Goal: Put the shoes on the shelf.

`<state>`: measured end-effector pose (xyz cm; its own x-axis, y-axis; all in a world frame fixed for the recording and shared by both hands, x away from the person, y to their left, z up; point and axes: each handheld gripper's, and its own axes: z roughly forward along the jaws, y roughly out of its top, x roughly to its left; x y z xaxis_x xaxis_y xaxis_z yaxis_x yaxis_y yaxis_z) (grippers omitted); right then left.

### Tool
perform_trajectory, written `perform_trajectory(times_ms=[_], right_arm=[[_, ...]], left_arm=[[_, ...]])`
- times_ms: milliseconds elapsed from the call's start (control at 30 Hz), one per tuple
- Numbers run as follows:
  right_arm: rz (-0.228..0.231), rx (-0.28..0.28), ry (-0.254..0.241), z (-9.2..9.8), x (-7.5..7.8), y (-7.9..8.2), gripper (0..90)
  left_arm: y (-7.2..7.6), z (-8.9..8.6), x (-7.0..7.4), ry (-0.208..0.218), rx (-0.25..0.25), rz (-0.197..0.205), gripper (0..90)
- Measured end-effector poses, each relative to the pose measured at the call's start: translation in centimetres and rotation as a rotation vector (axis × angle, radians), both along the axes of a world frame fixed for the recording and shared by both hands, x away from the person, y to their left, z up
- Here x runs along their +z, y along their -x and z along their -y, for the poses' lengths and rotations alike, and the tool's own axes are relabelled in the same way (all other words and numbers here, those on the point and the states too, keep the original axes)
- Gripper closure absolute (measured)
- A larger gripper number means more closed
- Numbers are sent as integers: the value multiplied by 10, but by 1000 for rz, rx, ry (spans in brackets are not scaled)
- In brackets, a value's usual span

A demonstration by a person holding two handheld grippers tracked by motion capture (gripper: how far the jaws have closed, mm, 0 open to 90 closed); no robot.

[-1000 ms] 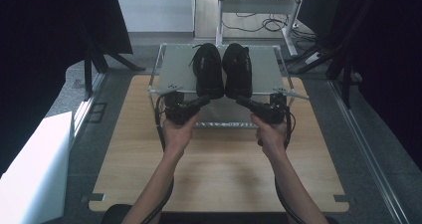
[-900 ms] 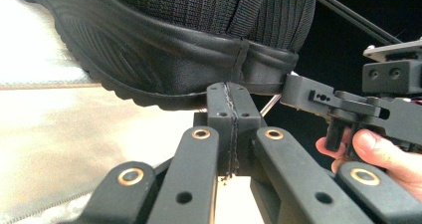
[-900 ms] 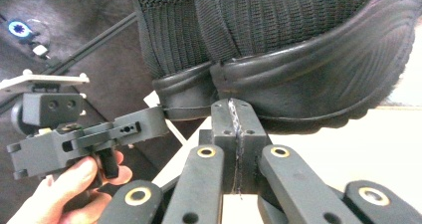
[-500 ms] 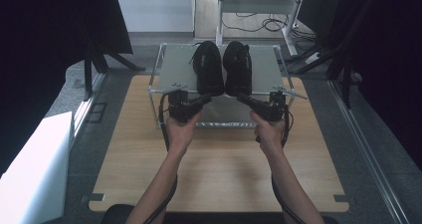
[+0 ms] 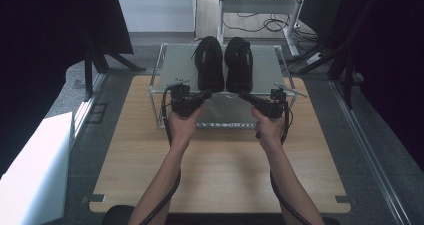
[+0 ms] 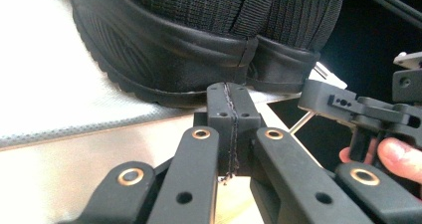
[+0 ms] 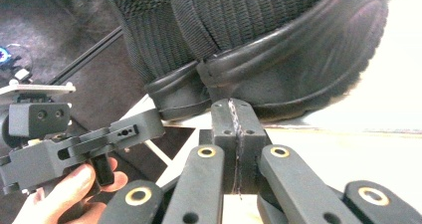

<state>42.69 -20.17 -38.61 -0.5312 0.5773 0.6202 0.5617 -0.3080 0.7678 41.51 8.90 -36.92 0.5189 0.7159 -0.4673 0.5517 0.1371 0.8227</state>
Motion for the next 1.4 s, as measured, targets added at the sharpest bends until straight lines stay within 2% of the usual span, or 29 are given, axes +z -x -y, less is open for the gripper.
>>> perform_trajectory(times_ms=[167,333,433,533,733,767,833,1000,1100,1233,1333,1400], right_arm=[[-19,-8,-7,1,-4,-6,900],[-30,-13,9,-1,-3,-10,900],[-33,-18,3,-2,-3,-13,900],[-23,-24,2,-2,-3,-14,900],[-40,-15,-9,-2,-2,-13,900],[-37,-12,-9,-1,-2,-12,900],[-24,-2,-15,0,-1,-11,899],[-18,24,-1,-1,2,-4,818],[-11,36,5,0,3,0,748],[6,47,30,2,4,5,638],[19,49,53,4,4,10,563],[34,50,83,5,4,13,521]], left_arm=[[-6,2,0,-16,9,-14,898],[-12,5,-2,-12,13,-27,898],[-14,6,0,-9,10,-29,898],[-15,7,1,-7,8,-31,898],[-13,8,3,0,2,-27,890],[-11,8,4,15,-8,-21,865],[-8,9,7,12,-18,-6,824],[2,13,13,-13,-44,29,705],[6,14,13,-19,-62,40,602],[13,14,11,-49,-72,58,490],[18,13,8,-64,-97,61,414],[21,13,5,-92,-107,59,347]])
